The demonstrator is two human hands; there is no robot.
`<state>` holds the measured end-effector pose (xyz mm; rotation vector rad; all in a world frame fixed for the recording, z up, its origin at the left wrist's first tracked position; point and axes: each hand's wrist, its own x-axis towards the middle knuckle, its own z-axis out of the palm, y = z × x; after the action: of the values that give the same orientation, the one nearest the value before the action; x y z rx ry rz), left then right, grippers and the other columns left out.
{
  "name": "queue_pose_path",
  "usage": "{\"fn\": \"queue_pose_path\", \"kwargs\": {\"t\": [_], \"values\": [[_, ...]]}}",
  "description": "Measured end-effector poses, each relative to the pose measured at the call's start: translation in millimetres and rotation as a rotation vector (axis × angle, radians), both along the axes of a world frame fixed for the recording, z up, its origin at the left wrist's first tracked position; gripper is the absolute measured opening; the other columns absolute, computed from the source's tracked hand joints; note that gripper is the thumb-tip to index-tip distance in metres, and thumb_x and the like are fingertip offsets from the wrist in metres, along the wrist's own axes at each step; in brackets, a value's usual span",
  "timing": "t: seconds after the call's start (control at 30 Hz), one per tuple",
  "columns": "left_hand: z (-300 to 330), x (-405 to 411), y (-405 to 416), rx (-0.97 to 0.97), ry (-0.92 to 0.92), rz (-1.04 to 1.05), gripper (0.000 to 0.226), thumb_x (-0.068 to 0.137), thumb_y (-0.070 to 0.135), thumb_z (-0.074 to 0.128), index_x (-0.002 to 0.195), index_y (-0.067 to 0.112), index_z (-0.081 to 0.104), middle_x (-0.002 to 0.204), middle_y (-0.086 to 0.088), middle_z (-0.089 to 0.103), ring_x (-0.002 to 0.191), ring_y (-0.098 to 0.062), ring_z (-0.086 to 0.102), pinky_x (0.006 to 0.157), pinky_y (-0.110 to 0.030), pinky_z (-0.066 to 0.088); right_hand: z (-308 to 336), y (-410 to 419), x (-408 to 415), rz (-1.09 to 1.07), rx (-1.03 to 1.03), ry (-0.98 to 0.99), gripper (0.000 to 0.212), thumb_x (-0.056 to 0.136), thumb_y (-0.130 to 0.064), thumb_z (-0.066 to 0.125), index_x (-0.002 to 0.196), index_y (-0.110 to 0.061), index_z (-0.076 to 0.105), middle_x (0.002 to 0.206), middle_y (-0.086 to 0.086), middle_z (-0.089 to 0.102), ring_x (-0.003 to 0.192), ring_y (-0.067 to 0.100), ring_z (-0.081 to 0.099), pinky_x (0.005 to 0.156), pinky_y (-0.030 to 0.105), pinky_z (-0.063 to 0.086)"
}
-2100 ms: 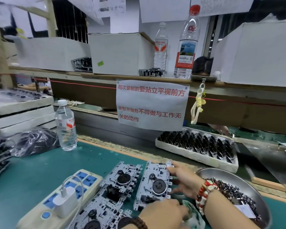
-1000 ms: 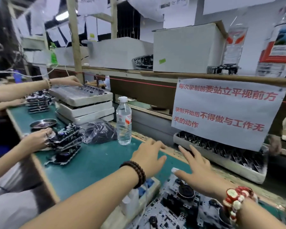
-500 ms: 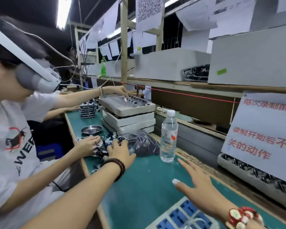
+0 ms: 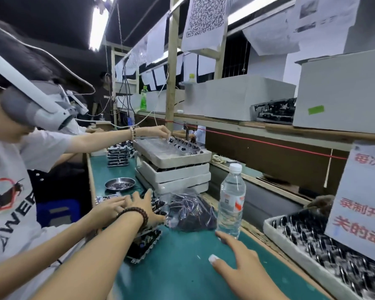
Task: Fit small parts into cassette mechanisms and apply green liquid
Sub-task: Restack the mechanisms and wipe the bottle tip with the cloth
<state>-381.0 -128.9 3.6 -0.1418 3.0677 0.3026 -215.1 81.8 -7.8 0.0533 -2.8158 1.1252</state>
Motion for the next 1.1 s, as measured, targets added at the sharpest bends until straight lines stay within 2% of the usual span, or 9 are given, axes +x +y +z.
{"fn": "queue_pose_path", "kwargs": {"t": [0.2, 0.37, 0.6, 0.73, 0.9, 1.0, 1.1], "values": [[0, -25, -4, -0.111, -0.131, -0.038, 0.106, 0.069, 0.075, 0.054, 0.148, 0.032, -0.002, 0.155, -0.014, 0.009, 0.14, -0.039, 0.014, 0.112, -0.052, 0.022, -11, -9, -15, 0.071, -0.017, 0.009, 0.055, 0.09, -0.044, 0.051, 0.135, -0.052, 0.021, 0.136, -0.024, 0.036, 0.132, 0.009, 0.023, 0.107, 0.024, 0.023], [0, -35, -8, -0.161, -0.153, -0.075, 0.101, 0.072, 0.073, 0.054, 0.148, 0.03, 0.005, 0.154, -0.011, 0.02, 0.139, -0.034, 0.024, 0.113, -0.044, 0.023, -24, -2, -15, 0.09, -0.039, -0.007, 0.053, 0.09, -0.043, 0.051, 0.134, -0.051, 0.024, 0.125, -0.026, 0.039, 0.128, 0.006, 0.028, 0.107, 0.021, 0.024], [2, -40, -8, -0.121, -0.172, -0.108, 0.105, 0.075, 0.065, 0.059, 0.149, 0.023, -0.002, 0.154, -0.013, 0.018, 0.138, -0.03, 0.028, 0.111, -0.039, 0.029, -30, 9, -9, 0.081, -0.063, -0.018, 0.047, 0.089, -0.044, 0.051, 0.127, -0.054, 0.026, 0.119, -0.028, 0.042, 0.124, 0.004, 0.033, 0.106, 0.02, 0.026], [2, -37, -9, -0.13, -0.176, -0.091, 0.108, 0.072, 0.068, 0.059, 0.149, 0.024, -0.003, 0.154, -0.016, 0.011, 0.139, -0.032, 0.025, 0.11, -0.043, 0.029, -28, 16, -4, 0.061, -0.074, -0.015, 0.043, 0.088, -0.044, 0.053, 0.117, -0.059, 0.024, 0.116, -0.031, 0.042, 0.12, 0.001, 0.034, 0.1, 0.017, 0.026], [12, -28, -11, -0.218, -0.043, -0.008, 0.105, 0.067, 0.072, 0.06, 0.148, 0.032, 0.008, 0.154, -0.015, 0.01, 0.139, -0.039, 0.019, 0.111, -0.055, 0.024, -29, 27, 5, 0.031, -0.064, -0.007, 0.041, 0.089, -0.044, 0.053, 0.112, -0.06, 0.024, 0.114, -0.032, 0.042, 0.119, 0.0, 0.036, 0.097, 0.016, 0.026], [29, -19, -4, -0.368, 0.05, 0.029, 0.097, 0.066, 0.07, 0.063, 0.144, 0.034, 0.017, 0.151, -0.01, 0.018, 0.138, -0.035, 0.021, 0.109, -0.056, 0.021, -27, 28, 10, 0.014, -0.056, -0.004, 0.039, 0.09, -0.043, 0.053, 0.111, -0.059, 0.024, 0.113, -0.033, 0.042, 0.117, -0.001, 0.037, 0.092, 0.014, 0.025], [45, -8, 1, -0.451, 0.047, -0.003, 0.095, 0.066, 0.069, 0.063, 0.143, 0.034, 0.021, 0.149, -0.008, 0.021, 0.137, -0.034, 0.02, 0.107, -0.055, 0.02, -25, 29, 16, -0.01, -0.051, -0.005, 0.037, 0.09, -0.042, 0.052, 0.111, -0.057, 0.026, 0.114, -0.03, 0.044, 0.117, 0.0, 0.039, 0.091, 0.013, 0.025]]}}
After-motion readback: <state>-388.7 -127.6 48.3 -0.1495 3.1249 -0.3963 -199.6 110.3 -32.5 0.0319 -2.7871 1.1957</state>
